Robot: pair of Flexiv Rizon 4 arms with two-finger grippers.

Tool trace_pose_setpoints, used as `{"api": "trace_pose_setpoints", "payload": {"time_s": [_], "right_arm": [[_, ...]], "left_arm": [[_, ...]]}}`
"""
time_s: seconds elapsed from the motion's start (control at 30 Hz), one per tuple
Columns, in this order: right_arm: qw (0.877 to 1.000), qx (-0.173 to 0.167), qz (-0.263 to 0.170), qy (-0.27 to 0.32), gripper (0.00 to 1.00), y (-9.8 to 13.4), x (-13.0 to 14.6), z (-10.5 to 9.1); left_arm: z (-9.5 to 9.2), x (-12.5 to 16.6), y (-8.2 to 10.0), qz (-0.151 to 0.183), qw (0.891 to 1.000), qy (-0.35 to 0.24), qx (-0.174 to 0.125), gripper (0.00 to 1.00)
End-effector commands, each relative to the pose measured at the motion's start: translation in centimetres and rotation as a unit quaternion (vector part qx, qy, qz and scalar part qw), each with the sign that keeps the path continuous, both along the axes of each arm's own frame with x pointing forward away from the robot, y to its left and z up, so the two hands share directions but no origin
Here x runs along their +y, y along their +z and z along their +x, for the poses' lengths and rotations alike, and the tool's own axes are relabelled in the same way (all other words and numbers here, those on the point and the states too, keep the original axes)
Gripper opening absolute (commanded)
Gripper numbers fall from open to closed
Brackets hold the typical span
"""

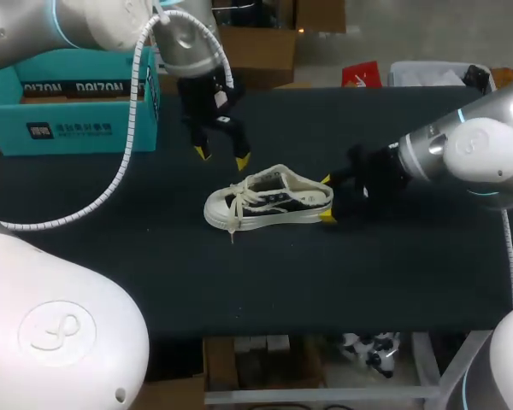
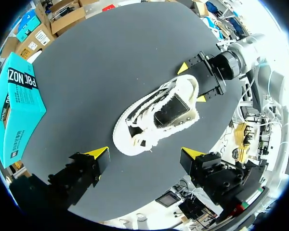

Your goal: Open the shoe tongue, take the insole out of the shoe, put the insole back into the shoe, and pack the shoe into the shoebox

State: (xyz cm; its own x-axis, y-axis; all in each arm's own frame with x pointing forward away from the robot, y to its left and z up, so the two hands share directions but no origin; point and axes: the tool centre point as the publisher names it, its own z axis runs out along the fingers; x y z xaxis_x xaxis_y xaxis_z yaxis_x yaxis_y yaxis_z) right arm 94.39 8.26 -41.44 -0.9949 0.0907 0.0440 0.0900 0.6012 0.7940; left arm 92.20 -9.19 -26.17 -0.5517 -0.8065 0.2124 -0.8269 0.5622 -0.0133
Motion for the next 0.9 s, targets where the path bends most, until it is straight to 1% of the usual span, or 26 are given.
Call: {"api": "trace_pose_setpoints", "payload": {"time_s": [0.03,0.33,0.67,0.77,0.9], "right_arm": [[1.0,0.007,0.016,0.014,1.0,-0.9,0.0,0.7],[0.999,0.009,0.024,0.025,1.0,-1.4,0.6,0.8],[0.999,0.007,0.037,0.032,1.0,-1.7,1.2,0.5],[0.999,0.006,0.04,0.035,1.0,-1.5,1.5,0.4],[0.999,-0.001,0.039,0.037,1.0,-1.0,1.8,-0.2]], "left_arm": [[0.4,-0.4,-0.4,0.002,1.0,0.001,0.004,1.0],[0.7,-1.2,-0.9,0.009,1.0,0.007,0.007,1.0],[1.0,-2.1,-1.6,0.02,1.0,0.021,0.002,1.0],[1.1,-2.4,-1.9,0.028,0.999,0.028,-0.001,1.0],[1.1,-2.5,-2.0,0.029,0.999,0.033,-0.002,1.0]]}}
